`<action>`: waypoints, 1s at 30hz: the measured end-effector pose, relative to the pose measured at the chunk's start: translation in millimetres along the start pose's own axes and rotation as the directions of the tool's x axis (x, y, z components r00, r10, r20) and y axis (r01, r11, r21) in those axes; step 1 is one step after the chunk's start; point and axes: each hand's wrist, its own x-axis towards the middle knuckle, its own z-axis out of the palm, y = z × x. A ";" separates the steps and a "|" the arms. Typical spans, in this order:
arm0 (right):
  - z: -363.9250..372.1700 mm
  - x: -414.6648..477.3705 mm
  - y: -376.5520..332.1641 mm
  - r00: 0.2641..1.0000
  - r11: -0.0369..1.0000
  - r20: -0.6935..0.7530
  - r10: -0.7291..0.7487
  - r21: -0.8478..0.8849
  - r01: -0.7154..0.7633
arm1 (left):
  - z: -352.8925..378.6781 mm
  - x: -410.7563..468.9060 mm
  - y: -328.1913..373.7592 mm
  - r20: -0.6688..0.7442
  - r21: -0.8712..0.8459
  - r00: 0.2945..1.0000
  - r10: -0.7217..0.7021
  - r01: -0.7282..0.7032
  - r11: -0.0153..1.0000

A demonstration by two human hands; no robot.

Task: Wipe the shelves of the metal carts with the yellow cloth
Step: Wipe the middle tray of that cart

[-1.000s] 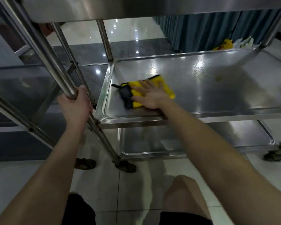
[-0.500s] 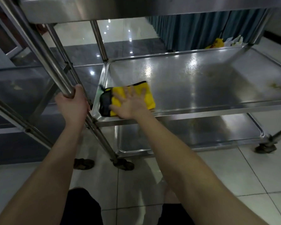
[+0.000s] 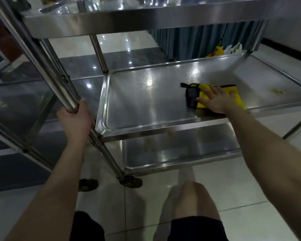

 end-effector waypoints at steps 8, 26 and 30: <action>22.2 10.0 -230.1 0.996 0.996 -0.022 -0.091 0.012 0.091 | 2.0 -6.5 0.0 -0.007 0.016 1.000 0.014 -0.014 1.000; 27.8 -79.8 -158.6 0.965 0.963 -0.013 -0.264 -0.065 0.262 | -27.2 -54.4 16.2 -0.100 0.212 0.917 0.386 -0.360 0.909; 29.4 -81.2 -165.5 0.969 0.966 -0.013 -0.246 -0.081 0.244 | -7.4 -104.9 -6.2 0.336 0.120 0.632 0.698 -0.764 0.634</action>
